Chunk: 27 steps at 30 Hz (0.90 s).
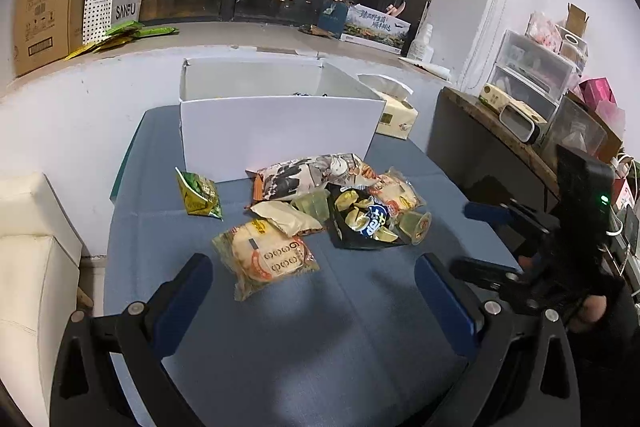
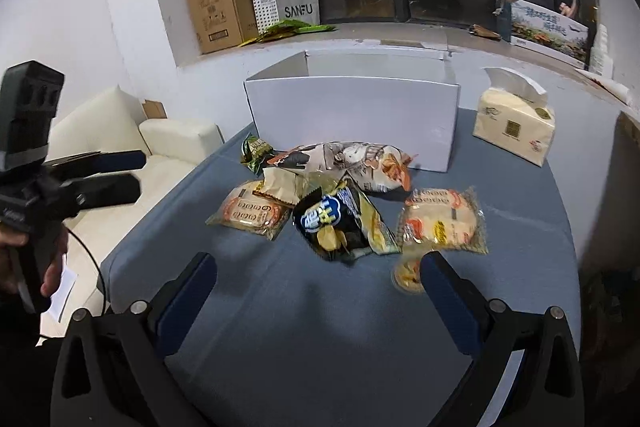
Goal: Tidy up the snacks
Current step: 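Grasp the dark chip bag from the pile with the right tool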
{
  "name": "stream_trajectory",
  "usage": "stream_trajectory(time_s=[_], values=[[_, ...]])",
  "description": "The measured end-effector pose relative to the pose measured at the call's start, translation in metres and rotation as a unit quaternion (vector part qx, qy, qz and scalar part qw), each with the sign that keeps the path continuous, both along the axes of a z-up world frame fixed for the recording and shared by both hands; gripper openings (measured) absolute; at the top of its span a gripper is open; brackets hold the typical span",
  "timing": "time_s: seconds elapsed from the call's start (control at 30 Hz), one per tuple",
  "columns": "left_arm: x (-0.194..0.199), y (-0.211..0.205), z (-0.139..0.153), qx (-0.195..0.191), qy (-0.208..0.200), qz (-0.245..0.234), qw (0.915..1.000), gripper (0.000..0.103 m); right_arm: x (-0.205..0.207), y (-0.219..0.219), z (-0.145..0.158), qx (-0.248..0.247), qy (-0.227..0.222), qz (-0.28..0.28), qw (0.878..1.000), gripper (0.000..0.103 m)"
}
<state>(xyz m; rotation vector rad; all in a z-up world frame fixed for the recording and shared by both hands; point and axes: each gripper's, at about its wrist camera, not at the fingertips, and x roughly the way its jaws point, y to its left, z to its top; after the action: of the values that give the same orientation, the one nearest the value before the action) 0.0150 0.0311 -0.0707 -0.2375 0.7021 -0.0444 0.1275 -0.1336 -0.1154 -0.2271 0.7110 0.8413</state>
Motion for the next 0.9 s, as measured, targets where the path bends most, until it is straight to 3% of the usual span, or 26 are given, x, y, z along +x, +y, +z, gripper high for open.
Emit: stream_trajectory(time_s=[0.3, 0.4, 0.57, 0.6, 0.63, 0.67, 0.9], values=[[-0.001, -0.003, -0.007, 0.005, 0.010, -0.005, 0.9999, 0.103, 0.036, 0.053, -0.019, -0.067, 0.009, 0.038, 0.997, 0.103], [-0.001, -0.002, -0.009, 0.007, 0.013, -0.004, 0.9999, 0.103, 0.046, 0.070, -0.029, -0.101, -0.008, 0.044, 0.994, 0.103], [-0.001, 0.008, -0.017, -0.006, 0.023, 0.008, 0.9997, 0.103, 0.068, 0.087, -0.052, -0.151, 0.002, 0.039, 0.988, 0.103], [-0.001, 0.009, -0.019, -0.008, 0.024, 0.010, 0.9996, 0.103, 0.072, 0.088, -0.056, -0.159, 0.005, 0.031, 0.987, 0.101], [-0.001, 0.011, -0.020, -0.010, 0.026, 0.014, 0.9995, 0.103, 0.074, 0.088, -0.060, -0.158, 0.014, 0.033, 0.987, 0.084], [0.000, 0.013, -0.022, -0.012, 0.027, 0.016, 0.9994, 0.103, 0.075, 0.087, -0.062, -0.152, 0.021, 0.038, 0.987, 0.080], [0.010, 0.029, -0.030, -0.002, 0.046, 0.032, 0.9984, 0.103, 0.058, 0.074, -0.051, -0.128, 0.017, 0.040, 0.991, 0.069]])
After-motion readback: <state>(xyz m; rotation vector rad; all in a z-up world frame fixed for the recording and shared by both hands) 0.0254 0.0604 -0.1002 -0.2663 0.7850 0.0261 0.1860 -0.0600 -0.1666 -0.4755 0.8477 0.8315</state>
